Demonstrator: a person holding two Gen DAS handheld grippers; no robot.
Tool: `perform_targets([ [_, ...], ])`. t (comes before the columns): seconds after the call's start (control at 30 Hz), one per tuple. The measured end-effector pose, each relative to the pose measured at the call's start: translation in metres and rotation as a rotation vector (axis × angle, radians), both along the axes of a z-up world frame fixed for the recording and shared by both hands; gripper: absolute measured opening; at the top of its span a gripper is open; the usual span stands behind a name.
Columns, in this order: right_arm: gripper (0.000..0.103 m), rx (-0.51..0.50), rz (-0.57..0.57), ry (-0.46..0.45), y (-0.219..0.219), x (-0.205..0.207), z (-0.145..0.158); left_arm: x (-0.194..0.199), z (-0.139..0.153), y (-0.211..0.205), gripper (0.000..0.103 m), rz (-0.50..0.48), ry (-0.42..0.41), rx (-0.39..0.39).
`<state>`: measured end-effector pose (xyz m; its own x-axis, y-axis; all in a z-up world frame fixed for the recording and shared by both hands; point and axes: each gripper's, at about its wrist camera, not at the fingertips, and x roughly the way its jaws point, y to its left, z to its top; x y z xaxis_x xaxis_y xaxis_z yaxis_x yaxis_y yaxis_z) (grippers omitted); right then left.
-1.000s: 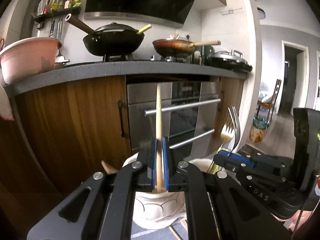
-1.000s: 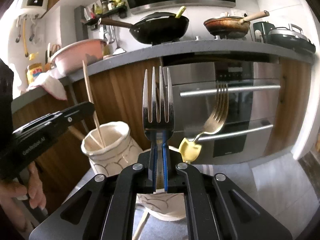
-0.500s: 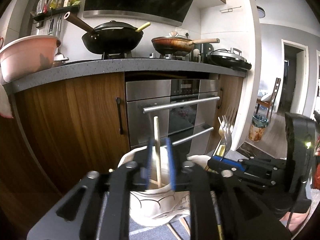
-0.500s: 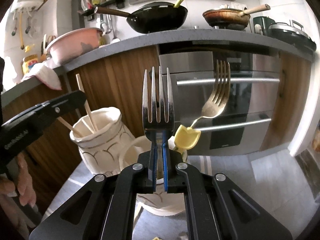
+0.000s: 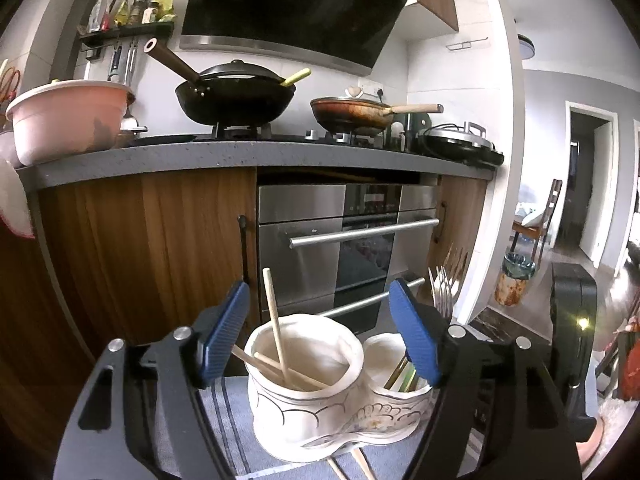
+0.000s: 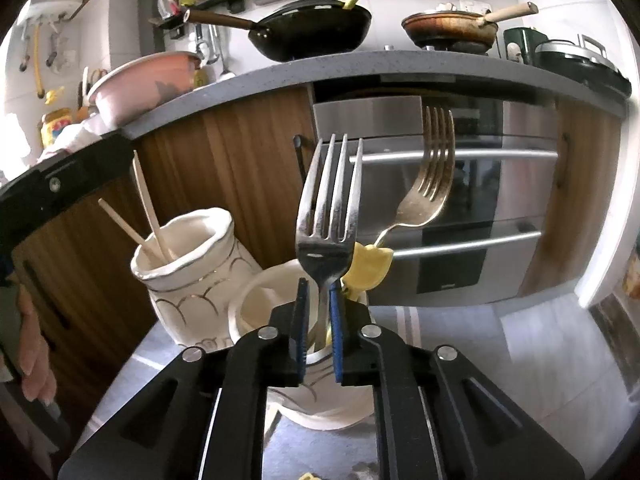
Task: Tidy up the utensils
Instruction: 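Drop the chopstick into the larger cup while the right tool drops the fork into the smaller cup, then move both open tools back down to the utensils on the cloth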
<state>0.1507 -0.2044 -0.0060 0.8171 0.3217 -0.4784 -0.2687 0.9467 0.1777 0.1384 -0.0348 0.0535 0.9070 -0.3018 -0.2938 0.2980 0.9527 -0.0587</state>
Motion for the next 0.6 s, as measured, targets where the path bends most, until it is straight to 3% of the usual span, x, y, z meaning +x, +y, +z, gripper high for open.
perform_targets([
  [0.23,0.027,0.004,-0.007,-0.008,-0.001,-0.004,0.002,-0.004,0.003,0.002,0.077,0.000,-0.004,0.002],
  [0.5,0.032,0.004,-0.018,-0.009,-0.002,-0.013,0.008,-0.006,0.005,0.002,0.078,0.005,-0.006,0.004],
  [0.6,0.042,0.000,-0.027,-0.019,-0.003,-0.015,0.011,-0.009,0.007,0.005,0.079,0.008,-0.007,-0.001],
])
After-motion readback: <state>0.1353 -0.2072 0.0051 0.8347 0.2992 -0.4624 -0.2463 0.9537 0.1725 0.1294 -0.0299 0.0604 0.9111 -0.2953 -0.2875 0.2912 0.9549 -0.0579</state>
